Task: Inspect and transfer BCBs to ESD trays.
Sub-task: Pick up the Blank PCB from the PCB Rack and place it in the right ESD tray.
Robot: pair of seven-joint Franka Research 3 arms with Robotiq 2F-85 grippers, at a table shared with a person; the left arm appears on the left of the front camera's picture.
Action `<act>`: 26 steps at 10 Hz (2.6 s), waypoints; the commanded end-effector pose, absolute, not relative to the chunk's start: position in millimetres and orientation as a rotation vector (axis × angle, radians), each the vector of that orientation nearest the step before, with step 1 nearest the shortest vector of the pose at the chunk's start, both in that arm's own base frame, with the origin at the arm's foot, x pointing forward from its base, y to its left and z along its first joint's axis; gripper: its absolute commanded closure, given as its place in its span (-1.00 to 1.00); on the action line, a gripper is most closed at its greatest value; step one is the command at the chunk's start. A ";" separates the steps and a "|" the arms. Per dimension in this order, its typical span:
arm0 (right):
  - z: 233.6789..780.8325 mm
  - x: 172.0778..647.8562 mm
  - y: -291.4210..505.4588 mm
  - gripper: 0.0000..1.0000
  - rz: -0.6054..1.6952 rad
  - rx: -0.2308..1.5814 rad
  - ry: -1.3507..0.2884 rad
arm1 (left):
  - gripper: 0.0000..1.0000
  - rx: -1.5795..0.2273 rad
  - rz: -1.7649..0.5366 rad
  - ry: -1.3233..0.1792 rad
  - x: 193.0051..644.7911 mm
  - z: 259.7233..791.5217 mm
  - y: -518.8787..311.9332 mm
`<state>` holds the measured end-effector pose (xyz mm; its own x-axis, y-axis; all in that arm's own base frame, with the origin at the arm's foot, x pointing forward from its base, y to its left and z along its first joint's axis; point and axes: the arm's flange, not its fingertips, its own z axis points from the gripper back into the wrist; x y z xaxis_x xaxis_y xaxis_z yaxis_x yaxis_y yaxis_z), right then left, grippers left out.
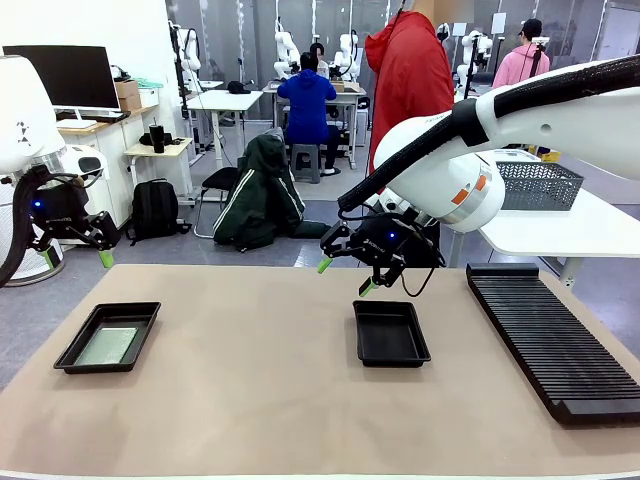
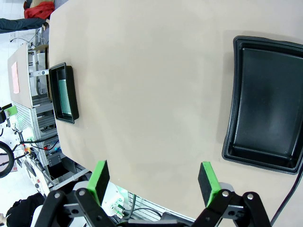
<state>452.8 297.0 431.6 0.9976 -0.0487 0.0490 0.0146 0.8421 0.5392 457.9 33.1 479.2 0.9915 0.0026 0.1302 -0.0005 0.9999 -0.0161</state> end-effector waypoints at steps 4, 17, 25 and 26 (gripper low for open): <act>431.9 452.7 297.9 -1.00 -0.048 0.553 -0.063 | -1.00 -0.024 0.004 -0.138 457.4 477.6 33.3; 431.9 452.7 297.9 -1.00 -0.048 0.553 -0.063 | -1.00 -0.024 0.004 -0.138 457.4 477.6 33.3; 431.9 452.7 297.9 -1.00 -0.048 0.553 -0.063 | -1.00 -0.024 0.004 -0.138 457.4 477.6 33.3; 431.9 452.7 297.9 -1.00 -0.048 0.553 -0.063 | -1.00 -0.024 0.004 -0.138 457.4 477.6 33.3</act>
<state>452.8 297.0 431.6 0.9976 -0.0487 0.0490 0.0146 0.8421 0.5392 457.9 33.1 479.2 0.9915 0.0026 0.1302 -0.0005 0.9999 -0.0161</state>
